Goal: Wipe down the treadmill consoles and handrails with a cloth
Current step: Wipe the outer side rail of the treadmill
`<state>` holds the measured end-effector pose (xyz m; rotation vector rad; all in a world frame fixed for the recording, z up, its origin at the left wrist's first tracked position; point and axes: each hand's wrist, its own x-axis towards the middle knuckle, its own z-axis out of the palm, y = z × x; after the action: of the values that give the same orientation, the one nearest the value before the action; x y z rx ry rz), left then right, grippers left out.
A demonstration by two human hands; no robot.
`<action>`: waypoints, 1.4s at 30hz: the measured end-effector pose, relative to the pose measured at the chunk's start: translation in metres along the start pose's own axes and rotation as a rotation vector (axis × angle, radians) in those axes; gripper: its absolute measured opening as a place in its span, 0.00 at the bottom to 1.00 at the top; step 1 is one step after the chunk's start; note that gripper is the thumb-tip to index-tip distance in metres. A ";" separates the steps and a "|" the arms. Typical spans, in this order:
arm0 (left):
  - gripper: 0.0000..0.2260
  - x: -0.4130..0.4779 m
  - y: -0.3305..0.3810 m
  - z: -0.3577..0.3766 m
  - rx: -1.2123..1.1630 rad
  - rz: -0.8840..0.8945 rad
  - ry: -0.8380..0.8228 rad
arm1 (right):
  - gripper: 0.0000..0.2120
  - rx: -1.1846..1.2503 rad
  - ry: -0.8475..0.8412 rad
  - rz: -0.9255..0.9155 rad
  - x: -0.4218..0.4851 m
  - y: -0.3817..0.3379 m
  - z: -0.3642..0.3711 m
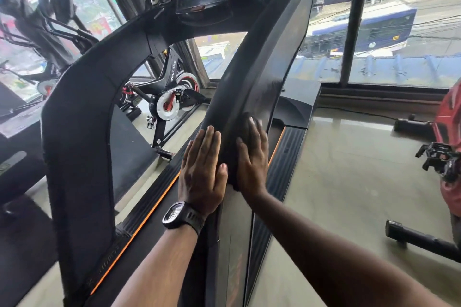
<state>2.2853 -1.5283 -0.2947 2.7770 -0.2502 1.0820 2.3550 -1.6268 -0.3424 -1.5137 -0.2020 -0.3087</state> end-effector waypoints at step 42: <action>0.27 0.000 0.004 -0.004 -0.005 -0.064 -0.027 | 0.25 -0.027 -0.010 -0.164 0.009 -0.001 0.000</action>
<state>2.2815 -1.5311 -0.2917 2.7764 -0.1654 1.0276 2.3631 -1.6275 -0.3384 -1.5282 -0.3325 -0.4359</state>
